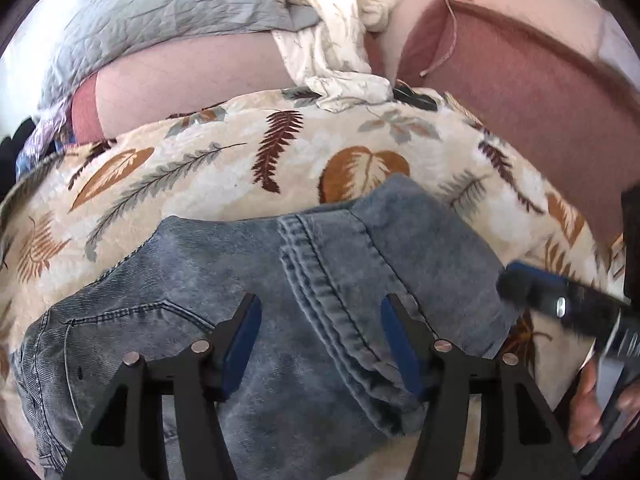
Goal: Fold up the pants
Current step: 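Open both tools and release the folded hem onto the jeans, then press the folded jeans flat with both open tools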
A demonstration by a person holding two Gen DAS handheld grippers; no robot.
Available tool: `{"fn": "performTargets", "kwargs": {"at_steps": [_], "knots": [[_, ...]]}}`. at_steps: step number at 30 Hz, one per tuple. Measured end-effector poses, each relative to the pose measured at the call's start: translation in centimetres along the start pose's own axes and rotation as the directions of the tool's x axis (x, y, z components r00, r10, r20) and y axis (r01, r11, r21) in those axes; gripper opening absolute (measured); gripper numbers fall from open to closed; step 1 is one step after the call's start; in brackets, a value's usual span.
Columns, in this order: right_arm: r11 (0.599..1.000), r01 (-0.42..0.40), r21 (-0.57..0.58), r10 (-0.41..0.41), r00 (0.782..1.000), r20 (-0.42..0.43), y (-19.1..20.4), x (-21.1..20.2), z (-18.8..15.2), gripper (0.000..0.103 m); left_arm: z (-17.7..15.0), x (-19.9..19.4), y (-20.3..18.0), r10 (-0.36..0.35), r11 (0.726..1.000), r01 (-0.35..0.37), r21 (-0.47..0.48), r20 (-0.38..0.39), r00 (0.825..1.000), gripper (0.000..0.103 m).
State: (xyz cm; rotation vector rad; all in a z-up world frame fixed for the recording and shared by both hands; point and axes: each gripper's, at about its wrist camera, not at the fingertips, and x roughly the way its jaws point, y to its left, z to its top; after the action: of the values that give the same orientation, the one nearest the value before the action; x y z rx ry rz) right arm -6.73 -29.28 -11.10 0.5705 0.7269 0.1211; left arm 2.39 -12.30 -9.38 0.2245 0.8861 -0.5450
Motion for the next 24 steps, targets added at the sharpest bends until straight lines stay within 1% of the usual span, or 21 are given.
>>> {"fn": "performTargets", "kwargs": {"at_steps": [1,3,4,5,8,9,11,12,13,14,15,16,18,21,24], "knots": [[1.0,-0.002,0.012,0.002,1.0,0.003,-0.3,-0.3,0.0,0.077,-0.2,0.1,-0.4,0.015,1.0,-0.015,0.013,-0.003,1.0,0.063],[0.999,-0.029,0.036,0.028,0.999,0.026,-0.6,-0.6,0.4,0.077,-0.8,0.5,-1.1,0.088,0.995,-0.087,0.052,-0.023,0.996,0.063],[0.998,-0.045,0.036,0.044,0.998,0.038,-0.6,-0.8,0.4,0.077,-1.2,0.9,-1.3,0.127,0.99,-0.124,0.072,-0.04,0.991,0.063],[0.997,-0.062,0.034,0.061,0.997,0.041,-0.4,-0.7,0.6,0.077,-1.6,1.2,-1.3,0.139,0.988,-0.135,0.076,-0.052,0.989,0.063],[0.995,-0.095,0.039,0.095,0.995,-0.003,-0.1,0.1,0.3,0.077,-2.5,1.5,-0.8,0.124,0.992,-0.121,0.043,-0.078,0.989,0.063],[0.995,-0.092,0.038,0.092,0.996,-0.014,0.0,0.3,0.1,0.077,-2.7,1.6,-0.3,0.109,0.994,-0.109,0.011,-0.082,0.991,0.064],[0.999,-0.046,0.029,0.047,0.997,-0.055,0.3,1.4,-0.2,0.077,-3.1,1.7,0.4,0.085,0.995,-0.089,-0.041,-0.09,0.992,0.066],[0.999,-0.023,0.032,0.025,0.997,-0.074,0.1,1.8,-0.4,0.077,-3.3,1.9,0.7,0.073,0.994,-0.08,-0.069,-0.095,0.993,0.069],[0.999,-0.001,0.042,0.005,0.995,-0.1,-0.2,2.3,-0.5,0.077,-3.6,2.0,1.1,0.064,0.993,-0.074,-0.096,-0.097,0.993,0.073],[0.998,0.022,0.057,-0.014,0.991,-0.132,-0.6,3.0,-0.8,0.076,-3.8,2.2,1.4,0.057,0.991,-0.068,-0.114,-0.098,0.994,0.073],[0.997,0.03,0.076,-0.017,0.987,-0.163,-1.2,3.3,-1.1,0.076,-4.0,2.2,1.4,0.052,0.99,-0.063,-0.123,-0.093,0.994,0.074],[0.996,0.028,0.088,-0.012,0.985,-0.175,-1.5,3.6,-1.1,0.077,-4.2,2.1,1.4,0.053,0.991,-0.063,-0.122,-0.082,0.995,0.074],[0.996,0.022,0.09,-0.006,0.985,-0.172,-1.6,3.6,-1.1,0.077,-4.2,1.9,1.3,0.055,0.99,-0.063,-0.123,-0.074,0.996,0.074],[0.997,0.03,0.072,-0.017,0.985,-0.173,-1.4,3.7,-1.1,0.077,-4.3,1.4,1.5,0.049,0.987,-0.058,-0.15,-0.064,0.997,0.074],[0.997,0.033,0.063,-0.022,0.986,-0.167,-1.2,3.5,-1.0,0.077,-4.5,0.3,1.8,0.084,0.983,-0.091,-0.16,-0.051,0.995,0.074]]}}
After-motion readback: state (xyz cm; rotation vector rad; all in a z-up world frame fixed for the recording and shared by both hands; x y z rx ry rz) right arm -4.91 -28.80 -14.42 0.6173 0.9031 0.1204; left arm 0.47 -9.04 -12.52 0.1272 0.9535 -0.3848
